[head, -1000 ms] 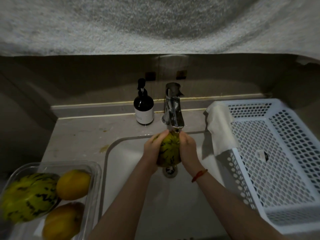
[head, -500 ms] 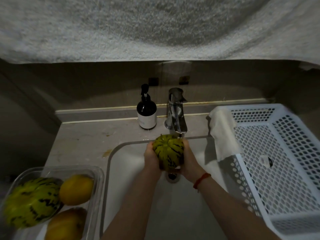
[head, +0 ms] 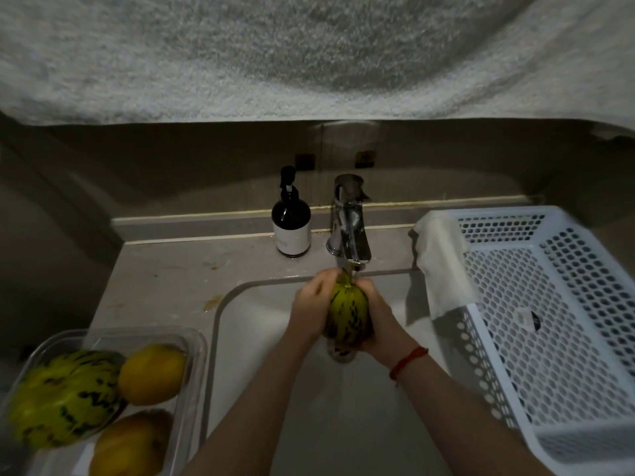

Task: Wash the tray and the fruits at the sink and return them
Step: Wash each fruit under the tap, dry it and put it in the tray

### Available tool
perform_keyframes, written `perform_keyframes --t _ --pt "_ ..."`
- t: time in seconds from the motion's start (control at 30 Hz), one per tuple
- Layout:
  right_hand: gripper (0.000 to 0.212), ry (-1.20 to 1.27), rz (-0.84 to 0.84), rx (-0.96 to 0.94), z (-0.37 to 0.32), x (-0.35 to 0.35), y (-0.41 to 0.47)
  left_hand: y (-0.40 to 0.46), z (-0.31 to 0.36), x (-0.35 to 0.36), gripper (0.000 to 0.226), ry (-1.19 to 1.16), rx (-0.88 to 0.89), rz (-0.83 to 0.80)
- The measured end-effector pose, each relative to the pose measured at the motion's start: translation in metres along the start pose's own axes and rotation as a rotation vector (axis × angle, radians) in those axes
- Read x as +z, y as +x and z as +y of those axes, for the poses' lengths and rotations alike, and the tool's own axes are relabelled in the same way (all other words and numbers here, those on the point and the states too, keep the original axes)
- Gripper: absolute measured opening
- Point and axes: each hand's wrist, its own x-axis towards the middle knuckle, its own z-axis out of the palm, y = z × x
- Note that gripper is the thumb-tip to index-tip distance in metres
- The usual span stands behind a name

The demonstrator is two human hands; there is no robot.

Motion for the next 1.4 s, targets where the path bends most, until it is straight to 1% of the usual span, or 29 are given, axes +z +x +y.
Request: perform_keyframes --t 0.03,0.07,0.13,0.17,0.2,0.23,0.3,0.37,0.4,0.47,0.5,0.53,0.57,0.6,0.67,0.7,0.77,0.8,0.87,0.9,0.93,1.0,1.07,1.13,1.17,1.27,1.33,1.4 --pt "0.050 0.040 0.004 0.008 0.001 0.000 0.002 -0.002 -0.001 -0.001 0.014 0.049 0.019 -0.052" --pt "0.053 0.061 0.003 0.009 0.001 0.000 0.003 -0.005 0.000 -0.003 0.016 0.058 0.033 -0.101" --pt "0.053 0.007 0.037 0.027 -0.002 -0.002 0.004 -0.008 0.000 -0.007 0.038 -0.012 0.018 -0.178" --pt "0.052 -0.036 0.071 0.033 -0.004 -0.002 0.004 -0.007 0.003 -0.009 0.044 -0.047 -0.021 -0.197" --pt "0.050 -0.062 0.096 0.016 -0.005 -0.002 0.004 -0.007 0.006 -0.009 0.043 -0.082 -0.065 -0.204" --pt "0.046 -0.094 0.105 -0.036 -0.006 0.000 0.003 -0.007 0.009 -0.007 0.036 -0.096 -0.103 -0.190" --pt "0.028 -0.234 0.089 -0.235 -0.008 0.001 -0.002 -0.005 0.013 -0.001 0.022 -0.072 -0.153 -0.064" --pt "0.008 -0.416 0.013 -0.428 -0.007 0.000 -0.006 -0.001 0.012 0.004 0.021 -0.148 -0.264 0.076" --pt "0.009 -0.499 -0.008 -0.496 -0.006 -0.001 -0.007 0.001 0.012 0.006 0.024 -0.213 -0.352 0.122" --pt "0.028 -0.623 0.002 -0.603 -0.007 -0.006 -0.004 0.006 0.008 0.005 0.027 -0.288 -0.502 0.164" --pt "0.029 -0.617 -0.008 -0.609 -0.010 -0.007 -0.003 0.009 0.005 0.003 0.027 -0.249 -0.527 0.166" --pt "0.023 -0.571 -0.029 -0.564 -0.013 -0.009 -0.003 0.009 0.002 0.002 0.027 -0.172 -0.526 0.160" --pt "0.011 -0.487 -0.037 -0.468 -0.018 -0.009 -0.003 0.008 0.000 0.001 0.030 -0.082 -0.496 0.149" --pt "0.008 -0.417 0.001 -0.362 -0.021 -0.009 0.000 0.006 -0.001 0.001 0.033 0.011 -0.441 0.130" --pt "0.022 -0.337 0.160 -0.192 -0.026 -0.007 0.005 0.001 -0.004 0.001 0.039 0.119 -0.330 0.094" --pt "0.023 -0.283 0.217 -0.151 -0.028 -0.005 0.007 -0.002 -0.004 0.002 0.041 0.132 -0.304 0.077" --pt "0.021 -0.165 0.212 -0.103 -0.031 -0.001 0.008 -0.010 -0.003 0.003 0.043 0.076 -0.312 0.065" --pt "0.020 -0.134 0.181 -0.078 -0.033 0.002 0.007 -0.013 -0.002 0.005 0.042 -0.020 -0.319 0.060" --pt "0.032 -0.179 0.106 -0.026 -0.035 0.007 0.002 -0.020 0.000 0.006 0.033 -0.234 -0.306 0.025" --pt "0.040 -0.225 0.081 -0.006 -0.034 0.008 0.000 -0.022 0.002 0.004 0.028 -0.285 -0.285 0.006" --pt "0.045 -0.263 0.056 0.008 -0.032 0.008 -0.002 -0.021 0.004 0.002 0.023 -0.299 -0.260 -0.011" --pt "0.051 -0.290 -0.011 0.053 -0.030 0.006 -0.009 -0.019 0.006 -0.004 0.027 -0.282 -0.199 -0.018" --pt "0.046 -0.250 -0.082 0.104 -0.029 -0.001 -0.016 -0.018 0.006 -0.006 0.025 -0.226 -0.117 -0.016" --pt "0.035 -0.192 -0.165 0.104 -0.028 -0.008 -0.020 -0.018 0.006 -0.003 0.024 -0.157 -0.050 -0.027" --pt "0.034 -0.160 -0.183 0.093 -0.028 -0.010 -0.022 -0.018 0.005 0.000 0.021 -0.143 -0.033 -0.030" --pt "0.044 0.031 -0.121 0.042 -0.017 -0.013 -0.019 -0.016 0.008 0.008 0.020 -0.136 -0.040 0.007" --pt "0.046 0.202 -0.059 -0.072 -0.003 -0.008 -0.016 -0.018 0.012 0.015 0.026 -0.204 -0.144 0.088" --pt "0.042 0.264 0.029 -0.217 0.009 -0.004 -0.016 -0.023 0.017 0.022 0.027 -0.376 -0.298 0.119"
